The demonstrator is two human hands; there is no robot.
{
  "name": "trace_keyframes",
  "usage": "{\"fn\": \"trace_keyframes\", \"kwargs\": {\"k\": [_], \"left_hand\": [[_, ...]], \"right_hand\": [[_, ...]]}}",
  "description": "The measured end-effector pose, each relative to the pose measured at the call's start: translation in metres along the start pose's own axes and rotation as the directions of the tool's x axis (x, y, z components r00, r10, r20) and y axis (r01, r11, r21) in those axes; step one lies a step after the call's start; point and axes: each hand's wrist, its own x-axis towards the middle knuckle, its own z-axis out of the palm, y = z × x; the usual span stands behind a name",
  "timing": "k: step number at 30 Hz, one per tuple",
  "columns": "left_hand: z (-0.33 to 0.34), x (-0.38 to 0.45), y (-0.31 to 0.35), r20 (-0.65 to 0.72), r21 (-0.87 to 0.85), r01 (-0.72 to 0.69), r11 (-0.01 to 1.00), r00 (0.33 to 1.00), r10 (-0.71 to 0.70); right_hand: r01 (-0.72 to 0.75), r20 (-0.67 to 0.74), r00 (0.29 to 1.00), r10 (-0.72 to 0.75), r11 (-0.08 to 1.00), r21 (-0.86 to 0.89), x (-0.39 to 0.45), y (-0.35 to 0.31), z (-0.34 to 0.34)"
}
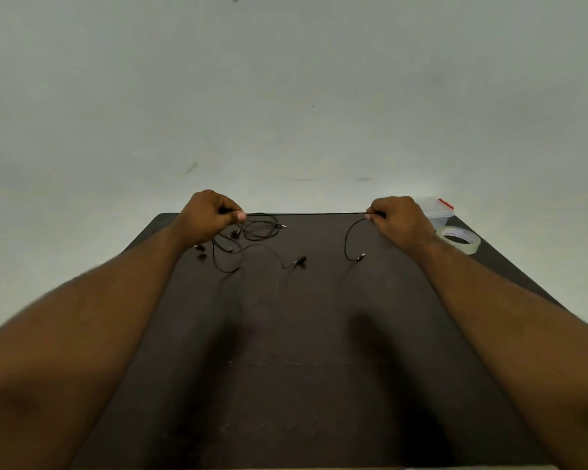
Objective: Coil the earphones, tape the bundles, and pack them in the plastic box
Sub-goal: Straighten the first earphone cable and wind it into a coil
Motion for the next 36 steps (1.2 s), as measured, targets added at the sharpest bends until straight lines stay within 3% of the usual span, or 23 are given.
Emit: {"fn": "trace_keyframes", "kwargs": {"k": [3, 7, 10, 13, 15, 20, 23, 25, 36], "left_hand": [[0.001, -0.002, 0.004, -0.023, 0.015, 0.002, 1.000, 1.000, -0.002], [0.008, 0.000, 0.016, -0.052, -0.025, 0.032, 0.999, 0.998, -0.033], [0.014, 0.006, 0.033, -0.058, -0.083, 0.022, 0.996, 0.998, -0.027], [0.021, 0.013, 0.050, -0.021, -0.117, 0.020, 0.993, 1.000, -0.023], [0.026, 0.017, 0.058, -0.010, -0.132, 0.008, 0.991, 1.000, -0.010], [0.030, 0.023, 0.069, -0.042, -0.148, -0.014, 0.989, 0.999, 0.008], [0.027, 0.022, 0.071, -0.026, -0.174, -0.022, 0.985, 1.000, 0.018], [0.024, 0.022, 0.070, 0.001, -0.159, -0.016, 0.987, 1.000, 0.017], [-0.010, 0.002, 0.017, -0.027, -0.036, 0.101, 0.994, 0.994, -0.102]], "right_hand": [[-0.015, 0.002, 1.000, 0.015, 1.000, -0.015, 0.001, -0.003, -0.001], [-0.169, 0.009, 0.986, 0.169, 0.983, 0.074, 0.000, -0.012, -0.001], [-0.391, 0.277, 0.909, 0.311, 0.868, 0.308, -0.005, -0.039, 0.000], [-0.425, 0.390, 0.885, 0.254, 0.784, 0.453, -0.010, -0.078, 0.002], [-0.390, 0.354, 0.911, 0.214, 0.731, 0.560, -0.013, -0.103, 0.002], [-0.307, 0.367, 0.928, 0.069, 0.702, 0.643, -0.007, -0.137, 0.014], [-0.189, 0.183, 0.979, 0.091, 0.744, 0.641, -0.002, -0.134, 0.017], [-0.141, 0.134, 0.988, 0.071, 0.751, 0.645, 0.000, -0.127, 0.015], [-0.090, 0.011, 0.996, 0.093, 0.913, 0.398, 0.019, -0.033, -0.024]]}}
